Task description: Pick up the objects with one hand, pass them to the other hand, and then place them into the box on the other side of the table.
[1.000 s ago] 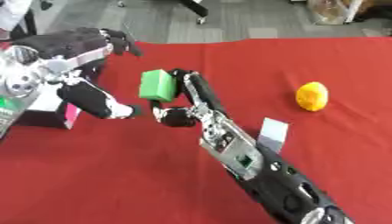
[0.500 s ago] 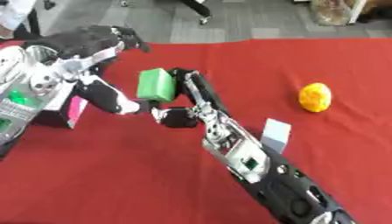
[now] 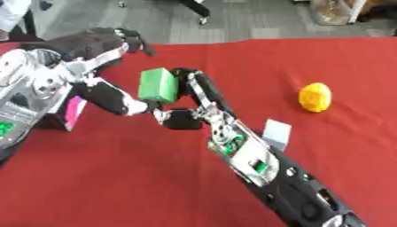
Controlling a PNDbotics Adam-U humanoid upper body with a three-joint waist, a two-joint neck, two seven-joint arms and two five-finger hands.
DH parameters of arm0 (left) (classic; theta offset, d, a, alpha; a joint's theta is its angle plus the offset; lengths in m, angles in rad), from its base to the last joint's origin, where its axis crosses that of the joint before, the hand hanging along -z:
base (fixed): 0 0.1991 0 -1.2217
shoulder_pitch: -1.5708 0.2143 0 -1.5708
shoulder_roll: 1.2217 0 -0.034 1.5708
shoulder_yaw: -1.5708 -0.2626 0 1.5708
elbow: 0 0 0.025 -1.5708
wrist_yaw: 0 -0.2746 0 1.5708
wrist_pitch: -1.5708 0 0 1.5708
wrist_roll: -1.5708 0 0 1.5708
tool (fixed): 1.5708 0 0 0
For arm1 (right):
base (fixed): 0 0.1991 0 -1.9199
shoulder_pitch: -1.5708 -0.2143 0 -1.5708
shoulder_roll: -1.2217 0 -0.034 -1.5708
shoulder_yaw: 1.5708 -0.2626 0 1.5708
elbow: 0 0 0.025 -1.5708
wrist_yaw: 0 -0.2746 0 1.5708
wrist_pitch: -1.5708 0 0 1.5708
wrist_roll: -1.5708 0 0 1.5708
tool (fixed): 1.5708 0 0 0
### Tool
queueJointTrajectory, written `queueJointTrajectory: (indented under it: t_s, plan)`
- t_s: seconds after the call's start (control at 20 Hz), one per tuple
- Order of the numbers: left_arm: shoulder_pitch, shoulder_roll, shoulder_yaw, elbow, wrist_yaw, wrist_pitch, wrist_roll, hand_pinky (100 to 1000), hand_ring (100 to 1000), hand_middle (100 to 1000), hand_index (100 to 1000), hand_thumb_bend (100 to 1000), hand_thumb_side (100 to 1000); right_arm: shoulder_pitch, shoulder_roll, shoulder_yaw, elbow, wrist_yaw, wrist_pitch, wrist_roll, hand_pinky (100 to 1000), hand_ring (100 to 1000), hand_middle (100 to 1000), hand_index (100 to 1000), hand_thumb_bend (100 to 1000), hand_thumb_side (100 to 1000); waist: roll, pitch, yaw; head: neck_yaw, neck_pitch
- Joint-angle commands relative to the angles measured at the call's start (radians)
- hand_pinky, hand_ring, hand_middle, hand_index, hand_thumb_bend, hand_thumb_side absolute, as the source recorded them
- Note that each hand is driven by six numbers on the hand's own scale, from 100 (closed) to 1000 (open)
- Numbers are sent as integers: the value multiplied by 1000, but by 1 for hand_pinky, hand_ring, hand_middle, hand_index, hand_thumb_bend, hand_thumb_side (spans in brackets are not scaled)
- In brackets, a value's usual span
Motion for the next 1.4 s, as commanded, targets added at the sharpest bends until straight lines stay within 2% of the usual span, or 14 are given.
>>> queueJointTrajectory:
  t_s: [0.05, 1.4]
  plan:
    - [-23, -2, 4, -2, 7, 6, 4, 819, 829, 842, 875, 462, 412, -15, -11, -2, -23, -4, -4, 7, 728, 561, 383, 542, 100, 100, 6, -17, 0, 1, -1]
    - [-15, -34, -13, 96, 9, -19, 33, 800, 808, 814, 851, 417, 359, -13, -11, 7, -10, -14, -81, 24, 714, 550, 378, 537, 100, 100, 10, -11, -6, 12, -1]
